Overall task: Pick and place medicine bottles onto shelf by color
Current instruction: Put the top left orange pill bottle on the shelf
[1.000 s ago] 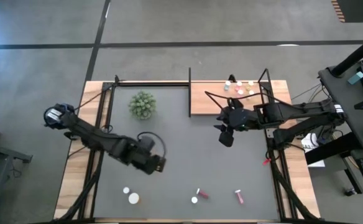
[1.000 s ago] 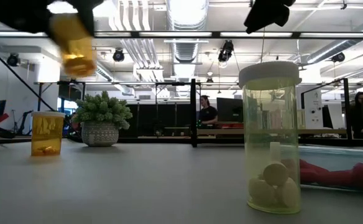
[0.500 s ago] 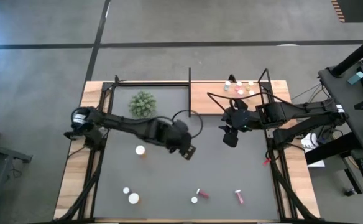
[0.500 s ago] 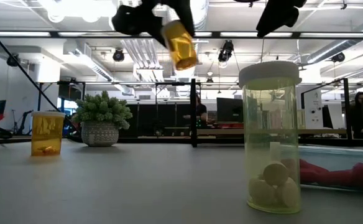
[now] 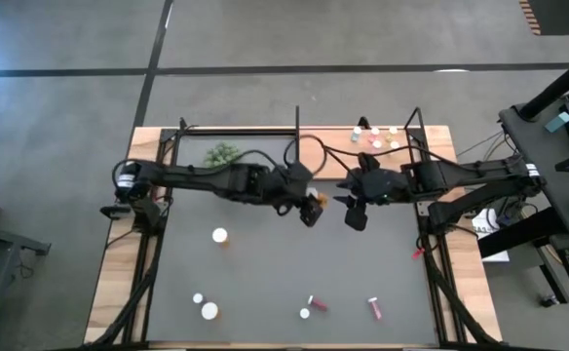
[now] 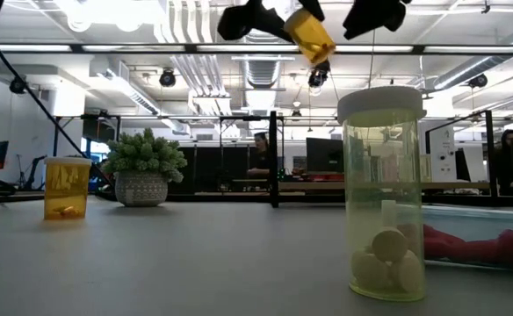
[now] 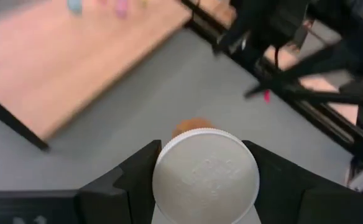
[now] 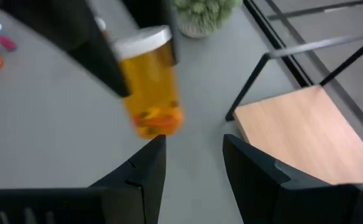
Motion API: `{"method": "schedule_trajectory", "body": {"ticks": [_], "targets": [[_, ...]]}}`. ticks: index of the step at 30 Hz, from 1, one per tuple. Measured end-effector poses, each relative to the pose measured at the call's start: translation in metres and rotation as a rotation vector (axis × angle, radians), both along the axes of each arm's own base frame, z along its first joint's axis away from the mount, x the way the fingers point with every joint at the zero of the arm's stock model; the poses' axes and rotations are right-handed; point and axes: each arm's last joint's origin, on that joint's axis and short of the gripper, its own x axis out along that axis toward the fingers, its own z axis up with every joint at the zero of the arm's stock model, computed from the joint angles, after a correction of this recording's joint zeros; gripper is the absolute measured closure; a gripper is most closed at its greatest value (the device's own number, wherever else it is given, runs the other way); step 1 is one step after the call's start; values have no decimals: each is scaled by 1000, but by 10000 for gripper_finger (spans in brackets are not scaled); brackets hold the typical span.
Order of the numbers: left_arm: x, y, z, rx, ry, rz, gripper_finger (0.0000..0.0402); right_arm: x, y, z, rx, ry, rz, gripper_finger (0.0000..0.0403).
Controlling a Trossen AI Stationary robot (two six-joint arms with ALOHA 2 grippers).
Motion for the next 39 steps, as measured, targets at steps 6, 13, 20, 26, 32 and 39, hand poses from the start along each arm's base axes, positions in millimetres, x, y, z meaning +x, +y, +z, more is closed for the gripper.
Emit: {"method": "schedule_trajectory", "body": {"ticks": [6,13,20,26,32,39], "targets": [[-5,12,10,60,-27,9,210,0,0,3,-5,-26,17,252],[-5,20,13,133,-20,-10,210,2,0,5,-27,-44,29,252],[0,44,22,218,-105,13,210,-12,-6,14,-81,-66,-40,252],[0,67,24,246,-135,52,210,-17,-19,18,-124,-92,-184,252],[4,100,10,294,-67,73,210,-15,-29,16,-128,-81,-228,252],[19,134,-18,200,-35,7,210,-16,-40,16,-127,-78,-279,252]]}}
